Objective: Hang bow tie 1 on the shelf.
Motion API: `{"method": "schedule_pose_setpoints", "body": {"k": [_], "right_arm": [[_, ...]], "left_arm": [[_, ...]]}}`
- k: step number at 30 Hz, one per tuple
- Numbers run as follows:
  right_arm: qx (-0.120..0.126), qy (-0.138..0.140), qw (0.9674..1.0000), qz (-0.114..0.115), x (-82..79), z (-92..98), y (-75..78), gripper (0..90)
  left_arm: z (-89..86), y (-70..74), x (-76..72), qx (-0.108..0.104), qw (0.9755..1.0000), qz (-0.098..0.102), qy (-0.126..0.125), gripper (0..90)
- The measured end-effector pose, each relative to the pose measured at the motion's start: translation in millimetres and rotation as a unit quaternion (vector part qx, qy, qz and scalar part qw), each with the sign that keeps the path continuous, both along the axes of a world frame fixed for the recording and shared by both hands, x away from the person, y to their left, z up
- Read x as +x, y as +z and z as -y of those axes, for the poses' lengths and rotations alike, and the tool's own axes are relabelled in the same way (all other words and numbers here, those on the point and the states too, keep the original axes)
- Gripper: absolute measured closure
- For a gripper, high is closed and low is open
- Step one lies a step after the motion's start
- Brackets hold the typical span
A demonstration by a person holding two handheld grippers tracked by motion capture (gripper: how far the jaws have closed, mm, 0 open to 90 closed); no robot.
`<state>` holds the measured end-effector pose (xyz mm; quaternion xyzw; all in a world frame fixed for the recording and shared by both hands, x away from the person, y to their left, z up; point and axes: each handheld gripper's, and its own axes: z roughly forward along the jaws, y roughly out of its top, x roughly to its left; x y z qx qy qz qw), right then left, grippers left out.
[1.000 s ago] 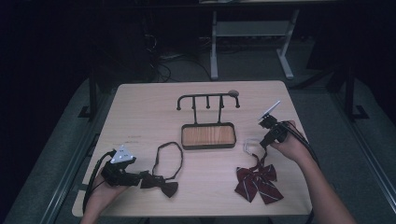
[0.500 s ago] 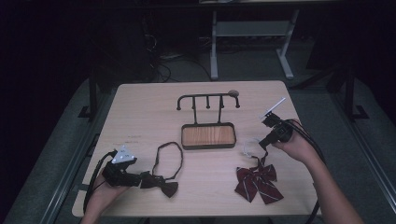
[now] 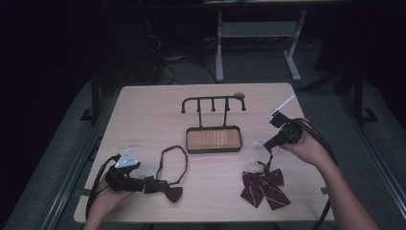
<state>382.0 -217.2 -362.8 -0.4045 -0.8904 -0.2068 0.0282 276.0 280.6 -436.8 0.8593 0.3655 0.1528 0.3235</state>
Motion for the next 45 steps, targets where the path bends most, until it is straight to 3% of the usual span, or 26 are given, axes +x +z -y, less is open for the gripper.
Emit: {"method": "schedule_pose_setpoints", "body": {"k": [5, 19, 45], "right_arm": [[-0.001, 0.018, 0.9998, 0.011, -6.0, -2.6, 11.1, 83.6], [-0.002, 0.032, 0.9988, 0.037, -11.7, -8.9, 38.8, 83.6], [-0.002, 0.042, 0.9968, 0.068, -3.0, -27.3, 82.6, 83.7]], "left_arm": [[0.5, -0.7, 0.1, 0.001, 1.0000, -0.003, -0.002, 26.2], [1.3, -1.1, -0.1, 0.000, 1.0000, -0.002, -0.001, 26.2], [1.6, -0.4, -0.5, -0.002, 1.0000, -0.002, -0.001, 26.1]]}}
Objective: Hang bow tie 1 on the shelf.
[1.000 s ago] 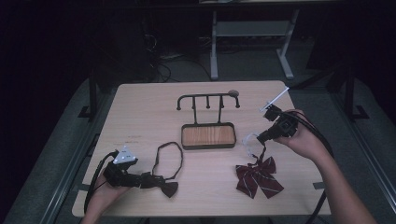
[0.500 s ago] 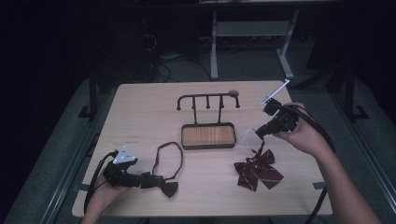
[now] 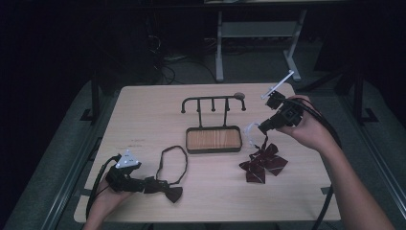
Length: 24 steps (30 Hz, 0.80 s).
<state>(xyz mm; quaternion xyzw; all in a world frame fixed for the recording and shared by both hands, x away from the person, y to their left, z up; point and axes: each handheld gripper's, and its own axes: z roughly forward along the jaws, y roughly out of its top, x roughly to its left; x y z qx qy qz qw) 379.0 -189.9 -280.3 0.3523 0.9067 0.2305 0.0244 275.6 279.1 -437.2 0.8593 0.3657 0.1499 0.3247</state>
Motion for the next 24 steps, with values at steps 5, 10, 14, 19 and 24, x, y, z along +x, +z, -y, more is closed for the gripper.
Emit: {"method": "schedule_pose_setpoints", "body": {"k": [5, 10, 14, 19, 24], "right_arm": [[0.003, -0.002, 1.0000, 0.002, 4.3, -1.7, 4.6, 83.7], [0.008, -0.006, 0.9999, 0.002, 9.7, -3.2, 9.9, 83.7], [0.006, -0.007, 1.0000, 0.003, 14.6, -6.2, 14.0, 83.7], [0.006, -0.008, 0.9999, 0.004, 20.9, -10.3, 17.9, 83.7], [0.006, -0.011, 0.9999, 0.007, 27.8, -12.7, 21.3, 83.7]], "left_arm": [[-0.1, 0.1, 0.0, -0.001, 1.0000, 0.000, 0.001, 26.1], [-0.2, 0.0, 0.1, -0.002, 1.0000, -0.001, 0.000, 26.1], [-0.4, -0.1, 0.3, -0.003, 1.0000, -0.001, 0.000, 26.0], [-0.8, -0.6, 0.8, -0.004, 1.0000, -0.002, -0.001, 26.0], [-1.1, -1.1, 1.3, -0.004, 1.0000, -0.005, 0.000, 25.9]]}}
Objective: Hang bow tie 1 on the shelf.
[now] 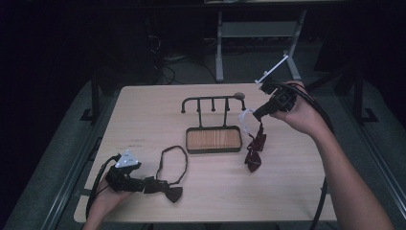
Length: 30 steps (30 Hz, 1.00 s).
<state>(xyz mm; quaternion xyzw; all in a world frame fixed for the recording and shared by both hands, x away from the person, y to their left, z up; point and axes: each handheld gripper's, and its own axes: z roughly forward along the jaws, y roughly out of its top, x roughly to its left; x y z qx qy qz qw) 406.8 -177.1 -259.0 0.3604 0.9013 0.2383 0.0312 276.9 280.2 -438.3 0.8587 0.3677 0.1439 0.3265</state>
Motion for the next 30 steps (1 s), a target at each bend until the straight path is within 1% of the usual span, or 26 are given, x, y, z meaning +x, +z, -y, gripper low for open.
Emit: {"method": "schedule_pose_setpoints", "body": {"k": [2, 3, 4, 5, 6, 9, 10, 11, 12, 13, 15, 18, 20, 22, 26, 30], "right_arm": [[-0.001, -0.006, 1.0000, 0.002, 5.6, -0.9, 2.3, 83.7], [-0.001, -0.006, 1.0000, 0.002, 5.6, -0.9, 2.3, 83.7], [0.000, -0.010, 0.9999, 0.001, 9.8, -1.6, 2.9, 83.7], [0.000, -0.010, 0.9999, 0.001, 9.8, -1.6, 2.9, 83.7], [-0.001, -0.013, 0.9999, 0.001, 14.8, -2.6, 2.9, 83.7], [-0.001, -0.015, 0.9999, 0.001, 18.3, -3.6, 3.0, 83.6], [-0.001, -0.019, 0.9998, 0.000, 23.0, -5.0, 3.3, 83.7], [-0.001, -0.019, 0.9998, 0.000, 23.0, -5.0, 3.3, 83.7], [-0.002, -0.023, 0.9997, -0.001, 26.8, -5.7, 3.8, 83.7], [-0.002, -0.023, 0.9997, -0.001, 26.8, -5.7, 3.8, 83.7], [0.000, -0.030, 0.9995, 0.000, 31.7, -5.7, 3.8, 83.6], [0.000, -0.042, 0.9991, -0.002, 38.1, -4.6, 0.7, 83.6], [-0.002, -0.042, 0.9991, -0.002, 39.3, -4.2, -0.6, 83.6], [-0.006, -0.049, 0.9988, -0.005, 42.4, -3.5, -3.9, 83.6], [0.002, -0.057, 0.9983, -0.008, 47.7, -0.7, -10.1, 83.5], [0.005, -0.056, 0.9984, -0.010, 48.1, -0.5, -13.7, 82.8]], "left_arm": [[0.3, -0.3, 0.3, 0.000, 1.0000, -0.001, -0.001, 26.0], [0.3, -0.3, 0.3, 0.000, 1.0000, -0.001, -0.001, 25.9], [0.1, -0.3, 0.3, -0.001, 1.0000, -0.001, -0.001, 25.9], [0.1, -0.3, 0.3, -0.001, 1.0000, -0.001, -0.001, 26.0], [-0.1, -0.3, 0.4, -0.002, 1.0000, -0.001, -0.001, 26.0], [-0.6, -0.5, 0.7, -0.003, 1.0000, -0.001, -0.002, 25.9], [-0.6, -0.7, 0.7, -0.003, 1.0000, -0.002, -0.002, 25.9], [-0.6, -0.7, 0.7, -0.003, 1.0000, -0.002, -0.002, 25.9], [-0.5, -0.8, 0.7, -0.004, 1.0000, -0.002, -0.002, 25.9], [-0.4, -0.8, 0.7, -0.004, 1.0000, -0.002, -0.002, 25.9], [-0.7, -0.5, 0.7, -0.003, 1.0000, -0.002, -0.003, 25.9], [-1.0, -0.6, 0.8, -0.003, 1.0000, -0.002, -0.002, 25.9], [-0.8, -0.7, 0.7, -0.003, 1.0000, -0.002, -0.002, 25.9], [0.0, -1.3, 0.7, -0.002, 1.0000, -0.002, -0.002, 25.9], [0.7, -1.6, 0.7, 0.000, 1.0000, -0.003, -0.003, 25.9], [1.0, -1.9, 0.7, 0.001, 1.0000, -0.004, -0.003, 25.9]]}}
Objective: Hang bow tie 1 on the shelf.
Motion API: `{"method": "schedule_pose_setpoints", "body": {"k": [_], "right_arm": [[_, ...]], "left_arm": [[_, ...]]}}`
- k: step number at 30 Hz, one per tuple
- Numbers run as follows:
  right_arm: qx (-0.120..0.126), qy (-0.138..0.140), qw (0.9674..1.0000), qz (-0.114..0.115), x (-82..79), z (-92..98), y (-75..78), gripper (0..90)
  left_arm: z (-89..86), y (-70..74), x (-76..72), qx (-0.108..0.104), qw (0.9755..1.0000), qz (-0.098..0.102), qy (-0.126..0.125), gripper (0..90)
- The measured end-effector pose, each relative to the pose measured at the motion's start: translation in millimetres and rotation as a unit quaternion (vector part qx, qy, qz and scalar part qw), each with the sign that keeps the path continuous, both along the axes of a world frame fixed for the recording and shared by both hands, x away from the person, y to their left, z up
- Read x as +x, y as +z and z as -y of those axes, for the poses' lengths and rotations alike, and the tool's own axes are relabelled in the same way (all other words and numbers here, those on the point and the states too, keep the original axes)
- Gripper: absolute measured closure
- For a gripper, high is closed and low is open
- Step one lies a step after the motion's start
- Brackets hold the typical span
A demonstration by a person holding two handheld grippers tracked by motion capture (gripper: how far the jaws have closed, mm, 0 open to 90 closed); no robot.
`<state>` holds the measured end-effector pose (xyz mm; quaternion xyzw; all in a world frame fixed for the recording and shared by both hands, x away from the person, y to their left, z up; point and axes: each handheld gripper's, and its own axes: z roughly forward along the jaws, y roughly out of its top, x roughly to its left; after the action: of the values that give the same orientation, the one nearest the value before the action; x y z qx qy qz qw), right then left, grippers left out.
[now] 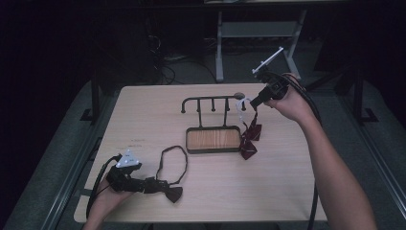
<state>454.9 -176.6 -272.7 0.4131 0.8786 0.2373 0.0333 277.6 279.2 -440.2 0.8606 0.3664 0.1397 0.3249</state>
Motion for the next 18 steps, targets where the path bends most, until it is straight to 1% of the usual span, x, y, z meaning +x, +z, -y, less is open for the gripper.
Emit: {"method": "schedule_pose_setpoints", "body": {"k": [6, 10, 15, 18], "right_arm": [[0.005, 0.001, 1.0000, -0.004, 0.5, 1.5, -6.1, 81.4], [0.014, 0.002, 0.9999, -0.007, -0.8, 2.9, -9.9, 79.3], [0.018, 0.004, 0.9998, -0.008, -3.0, 5.3, -14.1, 79.1], [0.024, 0.008, 0.9996, -0.010, -6.6, 10.6, -18.3, 77.8]], "left_arm": [[-0.2, -0.1, 0.0, 0.001, 1.0000, 0.000, 0.001, 25.9], [-0.5, -0.9, 0.3, 0.005, 1.0000, -0.002, 0.000, 25.9], [-0.3, -0.5, 0.5, 0.007, 1.0000, 0.001, -0.001, 25.9], [0.6, -1.2, 0.1, 0.006, 1.0000, -0.004, -0.001, 25.9]]}}
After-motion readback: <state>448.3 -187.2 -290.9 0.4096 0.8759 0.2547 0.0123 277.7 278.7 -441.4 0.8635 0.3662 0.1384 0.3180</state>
